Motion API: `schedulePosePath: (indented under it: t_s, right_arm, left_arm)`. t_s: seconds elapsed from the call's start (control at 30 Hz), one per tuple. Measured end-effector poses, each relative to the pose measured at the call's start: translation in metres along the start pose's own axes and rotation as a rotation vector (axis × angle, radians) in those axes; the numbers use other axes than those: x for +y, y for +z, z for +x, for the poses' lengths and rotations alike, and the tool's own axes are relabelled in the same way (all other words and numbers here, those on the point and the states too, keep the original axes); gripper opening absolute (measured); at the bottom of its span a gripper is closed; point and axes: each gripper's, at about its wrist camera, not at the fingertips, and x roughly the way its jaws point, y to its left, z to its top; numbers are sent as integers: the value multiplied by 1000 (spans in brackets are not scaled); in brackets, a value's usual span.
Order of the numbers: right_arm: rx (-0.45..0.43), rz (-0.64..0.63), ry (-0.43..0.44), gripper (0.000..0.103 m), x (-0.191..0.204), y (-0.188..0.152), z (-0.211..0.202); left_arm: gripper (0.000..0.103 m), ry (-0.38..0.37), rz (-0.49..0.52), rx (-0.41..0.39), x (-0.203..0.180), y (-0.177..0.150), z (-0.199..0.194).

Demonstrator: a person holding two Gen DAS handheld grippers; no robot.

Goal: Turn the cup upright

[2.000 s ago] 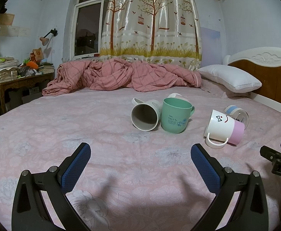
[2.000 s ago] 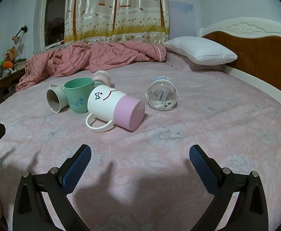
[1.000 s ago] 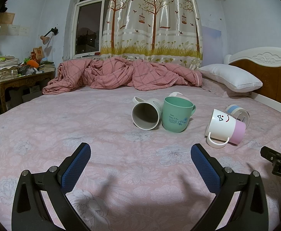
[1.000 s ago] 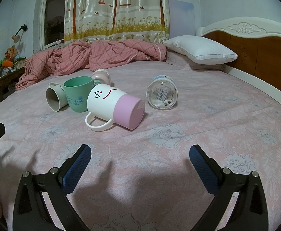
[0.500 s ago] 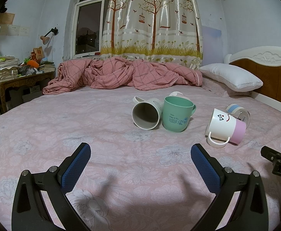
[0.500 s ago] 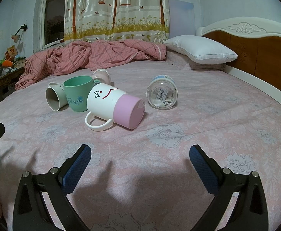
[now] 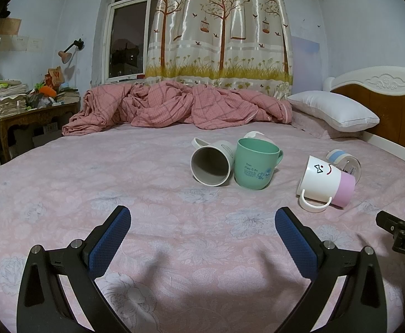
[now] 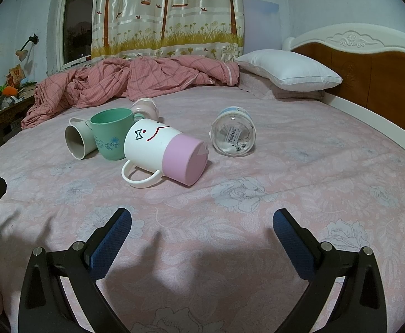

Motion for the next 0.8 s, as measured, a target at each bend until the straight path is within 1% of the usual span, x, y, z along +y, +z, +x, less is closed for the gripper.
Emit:
schedulePosePath:
  t_s: [0.57, 0.63, 0.7, 0.8]
  right_arm:
    - [3, -3, 1, 103, 1, 5, -1]
    - [0, -5, 1, 103, -1, 2, -2]
    - [-6, -7, -1, 103, -1, -2, -3]
    - [-16, -14, -3, 103, 1, -6, -5]
  left_arm:
    - [103, 3, 7, -1, -1, 0, 0]
    - [103, 5, 15, -7, 0, -8, 5]
    - [103, 9, 28, -14, -1, -6, 0]
    - [103, 15, 39, -20, 8, -5, -4]
